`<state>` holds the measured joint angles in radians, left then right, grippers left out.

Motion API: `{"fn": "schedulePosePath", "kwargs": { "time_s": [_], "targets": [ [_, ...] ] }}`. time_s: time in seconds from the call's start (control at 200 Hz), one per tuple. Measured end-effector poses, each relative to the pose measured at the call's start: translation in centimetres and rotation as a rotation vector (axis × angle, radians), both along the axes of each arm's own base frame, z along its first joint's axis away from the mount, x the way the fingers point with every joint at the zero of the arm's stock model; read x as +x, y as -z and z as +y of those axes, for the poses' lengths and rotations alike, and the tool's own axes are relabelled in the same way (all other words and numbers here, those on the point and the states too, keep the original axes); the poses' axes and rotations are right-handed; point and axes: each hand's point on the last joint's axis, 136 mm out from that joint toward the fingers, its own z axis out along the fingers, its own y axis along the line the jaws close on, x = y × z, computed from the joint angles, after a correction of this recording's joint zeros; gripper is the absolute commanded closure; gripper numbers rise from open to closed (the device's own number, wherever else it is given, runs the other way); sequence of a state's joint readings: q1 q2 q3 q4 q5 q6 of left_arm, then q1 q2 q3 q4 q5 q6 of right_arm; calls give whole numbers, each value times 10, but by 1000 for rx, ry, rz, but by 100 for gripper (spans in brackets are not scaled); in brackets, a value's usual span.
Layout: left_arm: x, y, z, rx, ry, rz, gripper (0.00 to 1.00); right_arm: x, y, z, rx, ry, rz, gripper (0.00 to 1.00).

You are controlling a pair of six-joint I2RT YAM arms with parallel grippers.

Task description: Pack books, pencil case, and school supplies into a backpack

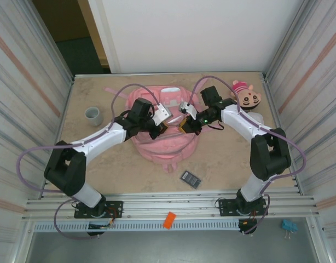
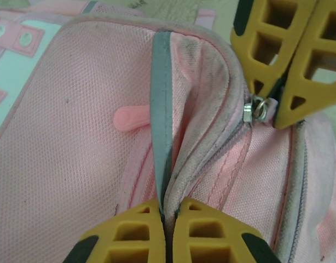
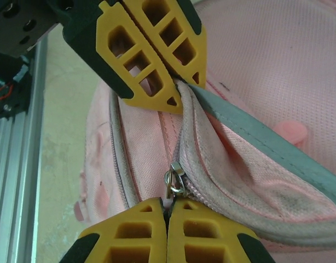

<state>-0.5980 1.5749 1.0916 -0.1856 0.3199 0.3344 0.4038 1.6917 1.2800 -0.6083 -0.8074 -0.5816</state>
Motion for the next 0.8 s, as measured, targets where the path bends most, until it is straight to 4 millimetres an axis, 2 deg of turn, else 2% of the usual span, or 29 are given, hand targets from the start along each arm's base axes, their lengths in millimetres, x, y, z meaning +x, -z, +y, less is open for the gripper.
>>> {"fn": "schedulePosePath", "kwargs": {
  "time_s": [0.055,0.165,0.215,0.361,0.476,0.606,0.802],
  "targets": [
    [4,1,-2,0,-2,-3,100,4,0,0,4,37,23,85],
    [10,-3,-5,-9,-6,-29,100,8,-4,0,39,117,108,72],
    [12,-5,-6,-13,-2,-44,100,9,-7,0,66,149,157,58],
    [14,-12,-11,-26,30,-92,100,17,-16,-7,133,284,349,47],
    [15,-14,-9,-30,60,-108,100,37,-20,-29,163,463,516,45],
    [14,-16,-9,-41,105,-121,100,63,-20,-49,198,624,670,50],
    [13,-18,-9,-42,153,-145,100,79,-11,-42,218,699,871,55]
  ]
}}
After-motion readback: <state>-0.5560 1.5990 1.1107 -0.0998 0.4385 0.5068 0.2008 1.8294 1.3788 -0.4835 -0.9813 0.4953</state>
